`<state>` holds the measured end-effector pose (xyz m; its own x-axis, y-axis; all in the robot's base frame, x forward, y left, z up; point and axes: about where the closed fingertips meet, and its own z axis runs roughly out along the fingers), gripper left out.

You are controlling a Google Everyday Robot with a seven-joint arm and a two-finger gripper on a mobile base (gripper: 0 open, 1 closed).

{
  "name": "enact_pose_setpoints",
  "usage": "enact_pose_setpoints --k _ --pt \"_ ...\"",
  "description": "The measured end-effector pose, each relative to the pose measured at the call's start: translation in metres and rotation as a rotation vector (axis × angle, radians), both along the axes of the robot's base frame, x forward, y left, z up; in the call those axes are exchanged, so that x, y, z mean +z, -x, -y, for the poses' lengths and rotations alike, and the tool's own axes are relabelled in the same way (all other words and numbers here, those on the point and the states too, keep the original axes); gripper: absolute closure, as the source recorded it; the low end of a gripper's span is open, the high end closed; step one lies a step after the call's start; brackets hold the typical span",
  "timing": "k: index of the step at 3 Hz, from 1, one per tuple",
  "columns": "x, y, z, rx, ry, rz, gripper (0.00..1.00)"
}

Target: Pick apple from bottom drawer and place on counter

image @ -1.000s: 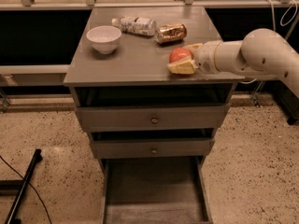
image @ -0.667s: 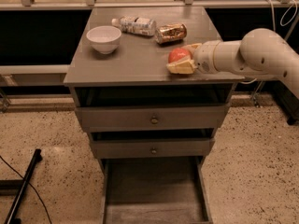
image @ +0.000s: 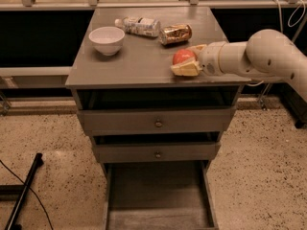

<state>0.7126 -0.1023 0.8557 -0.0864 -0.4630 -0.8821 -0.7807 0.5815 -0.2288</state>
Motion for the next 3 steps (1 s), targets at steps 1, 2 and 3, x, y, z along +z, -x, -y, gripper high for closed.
enact_pose_setpoints --k 1,2,3 --pt "0.0000 0.0000 -0.0001 0.000 0.000 0.000 0.04" --pt "0.0000 0.0000 -0.0002 0.000 0.000 0.000 0.00" --pt "0.0004 0.0003 -0.0007 0.004 0.001 0.002 0.00"
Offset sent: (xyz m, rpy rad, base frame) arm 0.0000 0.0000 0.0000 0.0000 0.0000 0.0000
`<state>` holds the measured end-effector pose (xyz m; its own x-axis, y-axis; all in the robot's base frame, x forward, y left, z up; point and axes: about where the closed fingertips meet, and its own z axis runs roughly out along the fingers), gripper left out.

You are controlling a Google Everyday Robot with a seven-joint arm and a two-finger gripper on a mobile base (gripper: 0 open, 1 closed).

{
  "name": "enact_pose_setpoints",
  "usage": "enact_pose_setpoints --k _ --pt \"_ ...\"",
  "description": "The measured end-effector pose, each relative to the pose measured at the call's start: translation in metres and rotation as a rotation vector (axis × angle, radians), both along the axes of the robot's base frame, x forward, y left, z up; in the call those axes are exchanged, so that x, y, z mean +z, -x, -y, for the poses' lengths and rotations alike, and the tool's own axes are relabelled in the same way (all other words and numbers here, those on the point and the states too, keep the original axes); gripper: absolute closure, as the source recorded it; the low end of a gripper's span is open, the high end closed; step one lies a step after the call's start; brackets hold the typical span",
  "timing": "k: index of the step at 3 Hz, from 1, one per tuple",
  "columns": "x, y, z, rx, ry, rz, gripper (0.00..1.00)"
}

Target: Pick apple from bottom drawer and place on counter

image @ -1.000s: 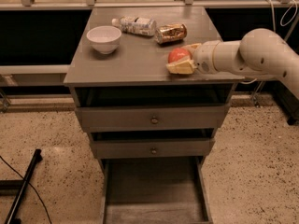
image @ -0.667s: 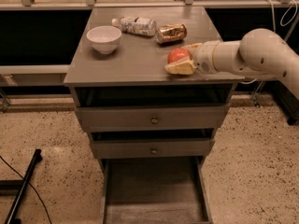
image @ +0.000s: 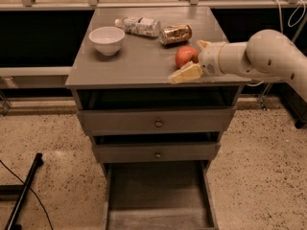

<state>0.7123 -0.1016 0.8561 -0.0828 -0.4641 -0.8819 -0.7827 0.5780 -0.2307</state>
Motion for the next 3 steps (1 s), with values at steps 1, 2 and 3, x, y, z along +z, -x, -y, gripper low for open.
enact_pose_setpoints --k 1,2,3 --pt "0.015 0.010 0.015 0.031 0.008 0.050 0.00" --pt "0.040 0.031 0.042 0.063 0.013 0.136 0.00" --pt "0.061 0.053 0.074 0.029 0.039 0.215 0.00"
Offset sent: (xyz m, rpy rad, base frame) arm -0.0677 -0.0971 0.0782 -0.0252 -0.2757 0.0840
